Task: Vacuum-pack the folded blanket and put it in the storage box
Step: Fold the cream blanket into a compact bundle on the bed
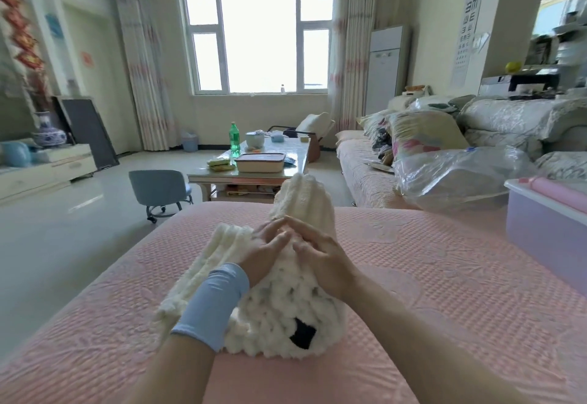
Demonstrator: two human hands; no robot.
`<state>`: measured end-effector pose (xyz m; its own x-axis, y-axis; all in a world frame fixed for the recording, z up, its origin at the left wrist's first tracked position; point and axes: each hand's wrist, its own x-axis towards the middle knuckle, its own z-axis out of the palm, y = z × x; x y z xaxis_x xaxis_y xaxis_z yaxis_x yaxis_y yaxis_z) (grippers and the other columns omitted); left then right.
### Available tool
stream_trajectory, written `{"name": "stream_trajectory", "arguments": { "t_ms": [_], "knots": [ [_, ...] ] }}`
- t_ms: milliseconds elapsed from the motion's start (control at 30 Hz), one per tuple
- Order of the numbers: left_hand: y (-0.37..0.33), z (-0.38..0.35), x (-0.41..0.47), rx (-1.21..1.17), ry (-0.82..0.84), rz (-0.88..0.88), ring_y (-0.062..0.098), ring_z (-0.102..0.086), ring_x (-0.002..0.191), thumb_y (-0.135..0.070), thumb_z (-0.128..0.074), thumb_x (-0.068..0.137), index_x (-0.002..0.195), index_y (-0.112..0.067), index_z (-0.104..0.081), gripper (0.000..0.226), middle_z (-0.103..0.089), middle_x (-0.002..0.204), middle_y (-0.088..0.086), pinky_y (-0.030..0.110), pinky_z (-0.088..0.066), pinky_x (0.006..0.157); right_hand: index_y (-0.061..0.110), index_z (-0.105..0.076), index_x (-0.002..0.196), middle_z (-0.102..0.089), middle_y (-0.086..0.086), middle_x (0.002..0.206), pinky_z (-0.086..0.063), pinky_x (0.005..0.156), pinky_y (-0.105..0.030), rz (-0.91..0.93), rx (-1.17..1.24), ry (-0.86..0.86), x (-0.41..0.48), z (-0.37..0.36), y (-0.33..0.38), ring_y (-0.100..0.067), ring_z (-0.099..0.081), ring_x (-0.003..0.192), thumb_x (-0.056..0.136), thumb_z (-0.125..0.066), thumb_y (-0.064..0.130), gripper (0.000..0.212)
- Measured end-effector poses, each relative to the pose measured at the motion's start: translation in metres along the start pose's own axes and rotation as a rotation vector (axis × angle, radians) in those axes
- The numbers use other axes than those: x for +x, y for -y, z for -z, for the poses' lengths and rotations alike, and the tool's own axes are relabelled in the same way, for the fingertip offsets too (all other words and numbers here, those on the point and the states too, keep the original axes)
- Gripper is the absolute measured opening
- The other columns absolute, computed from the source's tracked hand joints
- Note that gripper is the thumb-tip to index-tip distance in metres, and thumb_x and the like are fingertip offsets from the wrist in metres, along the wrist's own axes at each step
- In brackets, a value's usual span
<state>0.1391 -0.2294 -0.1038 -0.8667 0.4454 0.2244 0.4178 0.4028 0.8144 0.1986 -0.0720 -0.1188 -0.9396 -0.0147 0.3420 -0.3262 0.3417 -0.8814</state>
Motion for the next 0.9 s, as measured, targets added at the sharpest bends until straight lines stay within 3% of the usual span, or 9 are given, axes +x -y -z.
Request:
{"name": "stream_trajectory", "arguments": {
  "t_ms": [100,167,267,433,533,600,700,800,900],
  "knots": [
    [0.025,0.026,-0.004,0.174,0.072,0.092,0.012,-0.026,0.142,-0.045,-0.045,0.098,0.141,-0.035,-0.047,0.043,-0.03,0.154,-0.011,0.032,-0.017,0.118,0.032,-0.062,0.13,-0.056,0.015,0.135,-0.037,0.116,-0.038,-0.021,-0.062,-0.255,0.016,-0.027,-0.006,-0.012,-0.051,0.132,0.088,-0.06,0.007,0.05],
    [0.033,0.043,-0.003,0.192,0.052,0.188,0.018,-0.038,0.135,-0.042,-0.049,0.096,0.132,-0.035,-0.057,0.038,-0.04,0.147,-0.01,0.031,-0.028,0.109,0.035,-0.055,0.134,-0.048,0.019,0.138,-0.025,0.12,-0.048,-0.191,-0.337,-0.37,0.023,-0.04,-0.006,-0.014,-0.043,0.136,0.082,-0.066,0.026,0.054],
    [0.035,0.06,0.0,0.402,-0.009,0.284,0.029,-0.056,0.111,-0.046,-0.043,0.091,0.097,-0.03,-0.07,0.033,-0.061,0.12,0.003,0.034,-0.042,0.092,0.033,-0.044,0.145,-0.052,0.008,0.142,-0.04,0.11,-0.047,-0.378,-0.284,-0.229,0.033,-0.062,0.003,-0.019,-0.052,0.126,0.074,-0.058,0.052,0.075],
    [0.045,0.069,0.01,0.403,-0.122,0.14,0.022,-0.035,0.138,-0.041,-0.041,0.097,0.139,-0.03,-0.05,0.044,-0.038,0.152,-0.003,0.042,-0.025,0.116,0.016,-0.064,0.13,-0.068,-0.007,0.125,-0.051,0.101,-0.039,-0.172,0.075,0.025,0.061,-0.093,0.006,-0.019,-0.064,0.111,0.093,-0.059,0.009,0.039],
    [0.071,0.071,0.013,0.608,0.048,0.35,0.022,-0.016,0.147,-0.057,-0.027,0.098,0.15,-0.038,-0.027,0.055,-0.019,0.161,-0.003,0.047,-0.013,0.119,0.025,-0.075,0.113,-0.07,0.004,0.122,-0.042,0.099,-0.009,-0.012,-0.185,-0.089,0.061,-0.09,-0.003,-0.01,-0.063,0.116,0.091,-0.058,0.006,0.034],
    [0.088,0.077,0.014,0.694,0.123,0.425,0.022,-0.001,0.15,-0.063,-0.021,0.096,0.152,-0.035,-0.019,0.063,-0.005,0.163,-0.001,0.051,-0.006,0.119,0.037,-0.069,0.122,-0.052,0.008,0.146,-0.03,0.109,-0.013,0.056,-0.375,-0.04,0.054,-0.082,-0.019,-0.008,-0.046,0.135,0.09,-0.067,0.033,0.032],
    [0.104,0.08,0.012,0.779,0.198,0.388,0.028,0.019,0.147,-0.067,-0.019,0.095,0.153,-0.04,-0.011,0.065,0.015,0.161,0.005,0.059,0.0,0.116,0.065,-0.034,0.14,-0.005,0.015,0.165,-0.021,0.118,-0.05,-0.032,-0.404,0.211,0.038,-0.076,-0.042,-0.016,-0.01,0.15,0.066,-0.064,0.085,0.082],
    [0.109,0.079,0.01,0.811,0.221,0.39,0.026,0.02,0.147,-0.064,-0.019,0.096,0.153,-0.039,-0.01,0.063,0.016,0.161,0.004,0.057,0.001,0.117,0.071,-0.004,0.143,0.02,0.021,0.161,-0.005,0.119,-0.052,-0.002,-0.499,0.227,0.022,-0.082,-0.061,-0.015,0.021,0.15,0.05,-0.071,0.087,0.116],
    [0.107,0.077,0.005,0.756,0.223,0.366,0.023,0.013,0.148,-0.065,-0.023,0.095,0.153,-0.04,-0.011,0.064,0.01,0.162,0.003,0.052,0.0,0.119,0.066,0.0,0.146,0.027,0.014,0.161,-0.003,0.119,-0.048,0.047,-0.552,0.207,0.011,-0.091,-0.074,-0.018,0.024,0.15,0.054,-0.079,0.072,0.121]
  ]
}}
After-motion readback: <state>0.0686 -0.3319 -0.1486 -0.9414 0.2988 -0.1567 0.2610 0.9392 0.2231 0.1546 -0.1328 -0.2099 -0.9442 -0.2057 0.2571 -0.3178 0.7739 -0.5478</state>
